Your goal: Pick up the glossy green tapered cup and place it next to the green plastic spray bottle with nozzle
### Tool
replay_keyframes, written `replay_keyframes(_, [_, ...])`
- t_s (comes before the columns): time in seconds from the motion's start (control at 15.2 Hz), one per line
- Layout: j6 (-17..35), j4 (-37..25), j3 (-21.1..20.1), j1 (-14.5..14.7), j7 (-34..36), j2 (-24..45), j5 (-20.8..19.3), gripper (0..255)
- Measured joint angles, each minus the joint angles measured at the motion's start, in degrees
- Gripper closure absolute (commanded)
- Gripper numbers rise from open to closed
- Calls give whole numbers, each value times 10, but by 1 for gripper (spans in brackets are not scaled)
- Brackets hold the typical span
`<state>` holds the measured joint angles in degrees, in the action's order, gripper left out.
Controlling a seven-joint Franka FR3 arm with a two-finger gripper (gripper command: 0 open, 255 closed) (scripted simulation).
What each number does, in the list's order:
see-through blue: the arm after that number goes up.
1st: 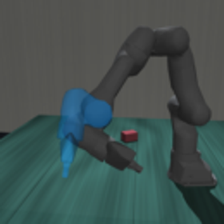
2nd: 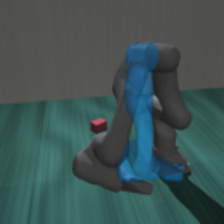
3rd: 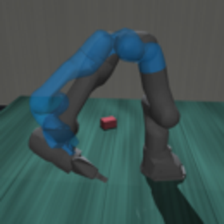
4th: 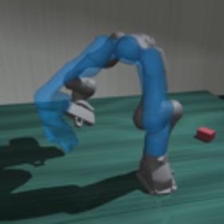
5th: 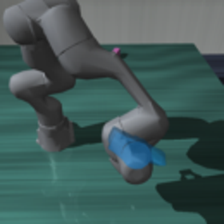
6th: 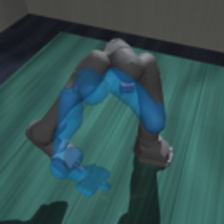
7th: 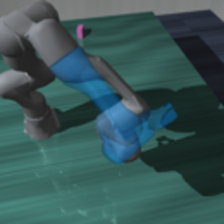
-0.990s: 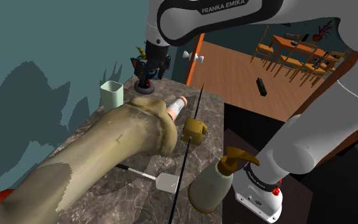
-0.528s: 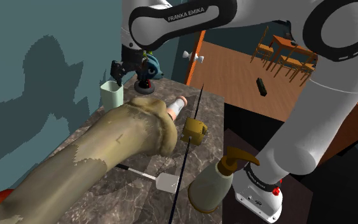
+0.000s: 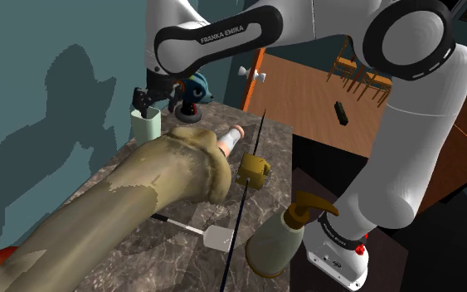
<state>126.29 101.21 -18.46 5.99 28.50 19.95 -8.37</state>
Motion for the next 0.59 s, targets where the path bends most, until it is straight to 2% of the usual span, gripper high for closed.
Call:
replay_keyframes(0.53, [15,5,2,2,4,10,-5,0])
replay_keyframes(0.59, [15,5,2,2,4,10,-5,255])
